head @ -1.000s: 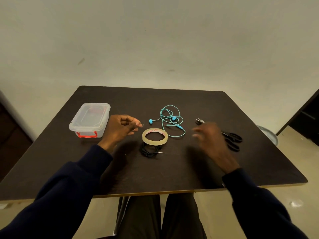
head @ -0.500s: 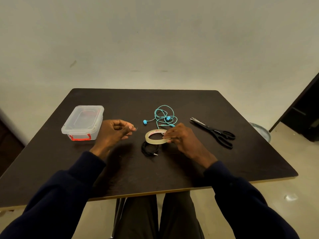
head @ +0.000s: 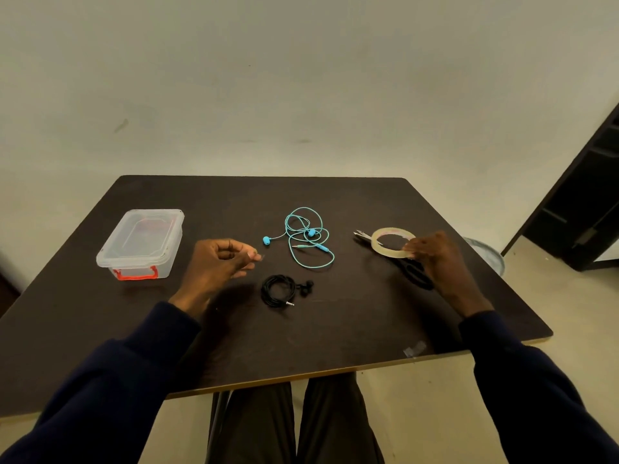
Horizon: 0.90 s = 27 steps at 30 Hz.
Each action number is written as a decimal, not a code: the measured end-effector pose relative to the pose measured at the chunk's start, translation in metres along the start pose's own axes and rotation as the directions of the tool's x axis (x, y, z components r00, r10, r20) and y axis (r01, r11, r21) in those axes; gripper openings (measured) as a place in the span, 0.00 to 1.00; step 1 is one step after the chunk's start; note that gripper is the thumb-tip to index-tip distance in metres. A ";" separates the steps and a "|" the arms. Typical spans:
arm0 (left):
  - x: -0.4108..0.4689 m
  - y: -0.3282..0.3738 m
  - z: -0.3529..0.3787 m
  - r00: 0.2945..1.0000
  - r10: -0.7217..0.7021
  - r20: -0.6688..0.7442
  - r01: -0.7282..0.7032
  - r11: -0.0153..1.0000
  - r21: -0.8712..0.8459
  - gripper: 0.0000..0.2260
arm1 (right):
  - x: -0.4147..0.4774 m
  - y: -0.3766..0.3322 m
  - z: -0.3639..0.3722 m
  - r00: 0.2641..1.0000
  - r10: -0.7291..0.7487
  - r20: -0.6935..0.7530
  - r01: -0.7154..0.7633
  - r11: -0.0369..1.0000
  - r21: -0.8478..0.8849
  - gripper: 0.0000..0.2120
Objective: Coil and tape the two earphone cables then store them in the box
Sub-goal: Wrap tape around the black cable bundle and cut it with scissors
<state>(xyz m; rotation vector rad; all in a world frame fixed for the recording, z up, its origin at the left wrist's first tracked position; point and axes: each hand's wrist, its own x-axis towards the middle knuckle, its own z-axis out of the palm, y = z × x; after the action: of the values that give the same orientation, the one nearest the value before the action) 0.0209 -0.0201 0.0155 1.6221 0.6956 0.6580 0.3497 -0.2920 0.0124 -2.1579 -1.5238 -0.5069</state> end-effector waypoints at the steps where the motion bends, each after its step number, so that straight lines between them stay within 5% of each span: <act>1: 0.000 -0.001 0.001 1.000 0.001 0.005 -0.001 1.000 0.001 0.05 | -0.001 0.006 0.000 1.000 0.025 -0.004 -0.025 1.000 -0.003 0.09; 12: -0.001 -0.002 0.010 0.999 0.002 0.033 -0.002 1.000 -0.012 0.06 | 0.013 0.030 0.007 0.993 0.091 0.081 -0.090 0.996 -0.008 0.16; 17: 0.000 -0.003 0.012 0.997 -0.036 0.069 0.040 0.998 -0.053 0.07 | 0.012 0.006 0.005 0.990 0.141 -0.012 -0.141 0.989 0.041 0.17; 20: -0.002 -0.002 0.015 0.993 -0.059 0.098 0.069 0.992 -0.103 0.09 | 0.014 -0.045 0.006 0.974 0.175 -0.144 -0.133 0.955 0.266 0.12; 22: -0.005 -0.001 0.019 0.992 -0.059 0.116 0.075 0.987 -0.141 0.11 | 0.018 -0.093 0.011 0.974 0.226 -0.036 -0.171 0.822 0.543 0.09; 24: -0.009 0.001 0.022 0.989 -0.061 0.138 0.085 0.981 -0.177 0.12 | 0.025 -0.139 0.022 0.949 0.240 0.203 -0.304 0.536 0.787 0.12; 27: -0.014 0.005 0.025 0.984 -0.086 0.158 0.119 0.970 -0.213 0.11 | 0.031 -0.185 0.042 0.903 0.211 0.373 -0.419 0.245 0.874 0.15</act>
<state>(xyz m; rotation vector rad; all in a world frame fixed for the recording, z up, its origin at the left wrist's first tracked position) 0.0311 -0.0472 0.0160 1.4030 0.5724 0.5154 0.1861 -0.1906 0.0211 -1.4048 -0.9268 0.6710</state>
